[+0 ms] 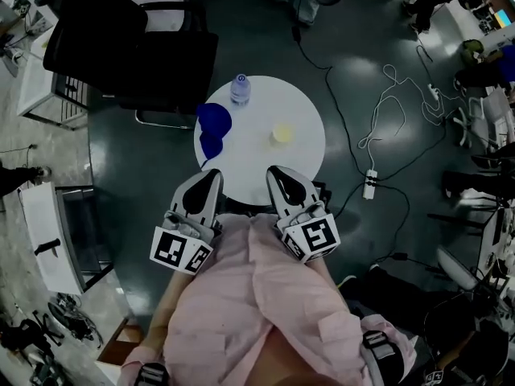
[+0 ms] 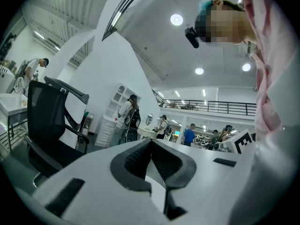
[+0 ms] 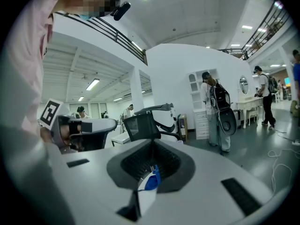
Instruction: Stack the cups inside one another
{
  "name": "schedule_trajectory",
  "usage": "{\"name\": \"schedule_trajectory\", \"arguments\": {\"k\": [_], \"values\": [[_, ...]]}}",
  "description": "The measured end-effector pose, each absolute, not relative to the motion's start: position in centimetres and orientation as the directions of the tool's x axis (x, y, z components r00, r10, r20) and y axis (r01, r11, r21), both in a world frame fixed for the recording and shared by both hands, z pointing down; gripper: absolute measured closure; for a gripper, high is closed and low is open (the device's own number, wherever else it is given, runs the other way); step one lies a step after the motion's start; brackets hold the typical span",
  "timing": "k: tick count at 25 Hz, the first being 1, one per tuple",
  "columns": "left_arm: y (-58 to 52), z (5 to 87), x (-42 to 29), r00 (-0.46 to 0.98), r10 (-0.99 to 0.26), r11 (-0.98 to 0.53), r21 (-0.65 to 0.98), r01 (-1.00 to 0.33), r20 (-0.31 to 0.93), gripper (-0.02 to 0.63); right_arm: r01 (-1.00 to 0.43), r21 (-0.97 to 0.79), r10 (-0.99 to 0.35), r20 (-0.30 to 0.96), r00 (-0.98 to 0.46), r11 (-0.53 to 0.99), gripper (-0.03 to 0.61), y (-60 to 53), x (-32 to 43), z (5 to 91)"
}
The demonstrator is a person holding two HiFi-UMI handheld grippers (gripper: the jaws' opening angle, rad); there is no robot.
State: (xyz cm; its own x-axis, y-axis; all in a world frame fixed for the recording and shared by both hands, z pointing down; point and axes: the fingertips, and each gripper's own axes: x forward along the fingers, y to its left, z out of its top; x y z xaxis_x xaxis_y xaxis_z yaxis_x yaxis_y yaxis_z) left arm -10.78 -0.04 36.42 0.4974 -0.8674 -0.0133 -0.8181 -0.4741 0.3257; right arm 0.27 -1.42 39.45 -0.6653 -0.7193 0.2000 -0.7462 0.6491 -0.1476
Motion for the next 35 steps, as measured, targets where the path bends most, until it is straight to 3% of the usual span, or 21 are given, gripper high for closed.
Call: {"name": "schedule_trajectory", "arguments": {"k": [35], "values": [[-1.8,36.6,-10.9,0.553,-0.832,-0.531,0.368,-0.763,-0.054,0.595,-0.823,-0.106,-0.79,0.237,-0.565,0.557,0.543,-2.0,1.6,39.5]]}}
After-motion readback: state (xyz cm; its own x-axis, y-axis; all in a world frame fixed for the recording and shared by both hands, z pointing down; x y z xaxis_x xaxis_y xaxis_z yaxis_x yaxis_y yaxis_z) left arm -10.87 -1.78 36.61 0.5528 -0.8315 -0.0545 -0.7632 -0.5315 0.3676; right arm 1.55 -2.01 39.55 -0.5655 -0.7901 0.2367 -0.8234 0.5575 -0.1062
